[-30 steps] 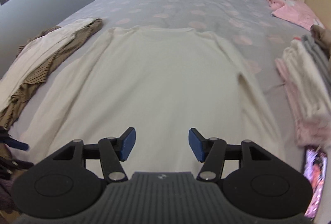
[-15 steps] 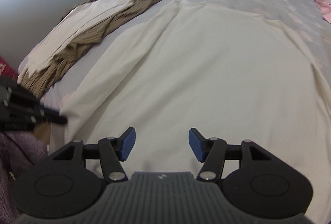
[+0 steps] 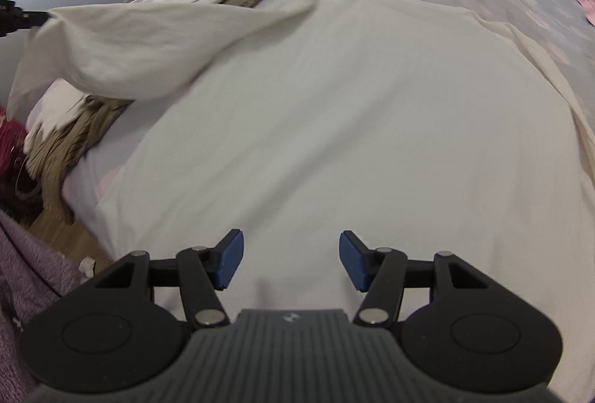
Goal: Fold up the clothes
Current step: 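Smooth the spread white shirt with the right tool while the left grasps its edge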
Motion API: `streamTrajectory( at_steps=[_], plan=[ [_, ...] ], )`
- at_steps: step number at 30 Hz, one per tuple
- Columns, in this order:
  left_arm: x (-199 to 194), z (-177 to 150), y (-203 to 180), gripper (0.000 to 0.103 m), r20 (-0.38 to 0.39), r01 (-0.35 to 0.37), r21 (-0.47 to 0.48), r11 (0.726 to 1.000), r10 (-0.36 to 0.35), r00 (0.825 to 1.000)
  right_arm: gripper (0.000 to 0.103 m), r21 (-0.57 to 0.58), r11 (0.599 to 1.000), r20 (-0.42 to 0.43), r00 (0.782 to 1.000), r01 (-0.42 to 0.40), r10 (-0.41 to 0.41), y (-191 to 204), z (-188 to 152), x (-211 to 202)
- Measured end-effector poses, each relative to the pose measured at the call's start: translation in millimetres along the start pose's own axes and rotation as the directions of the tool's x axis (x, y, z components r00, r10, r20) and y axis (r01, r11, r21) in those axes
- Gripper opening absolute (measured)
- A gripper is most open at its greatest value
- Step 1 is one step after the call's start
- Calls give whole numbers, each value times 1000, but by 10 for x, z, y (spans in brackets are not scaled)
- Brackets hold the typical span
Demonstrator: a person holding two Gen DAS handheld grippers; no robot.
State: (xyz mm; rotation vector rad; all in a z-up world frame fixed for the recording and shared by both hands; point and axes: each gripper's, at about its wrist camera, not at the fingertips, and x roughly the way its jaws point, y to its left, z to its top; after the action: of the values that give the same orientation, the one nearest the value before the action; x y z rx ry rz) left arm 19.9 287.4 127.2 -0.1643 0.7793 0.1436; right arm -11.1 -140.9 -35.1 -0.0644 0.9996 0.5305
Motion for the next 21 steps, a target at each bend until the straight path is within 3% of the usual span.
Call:
streamTrajectory(
  at_steps=[8,11,15,17,21],
  plan=[
    [497,553,773,1,40,-205,-128,970,212,977,60,89,988,-8,992,125,-124,-552,77,-53],
    [800,599,825,1,8,-255,-101,962,257,966,60,140,973,-12,983,183,-183,-889,141,-149],
    [1118,532,823,2,-97,-341,-66,938,334,938,60,251,932,-8,963,261,-268,-1493,227,-360],
    [1215,489,840,10,-137,-380,-57,923,369,919,59,274,910,-15,948,310,-318,-1749,271,-423],
    [1157,494,749,20,-87,-428,-20,903,425,901,47,256,878,-57,913,404,-403,-2160,307,-466]
  ],
)
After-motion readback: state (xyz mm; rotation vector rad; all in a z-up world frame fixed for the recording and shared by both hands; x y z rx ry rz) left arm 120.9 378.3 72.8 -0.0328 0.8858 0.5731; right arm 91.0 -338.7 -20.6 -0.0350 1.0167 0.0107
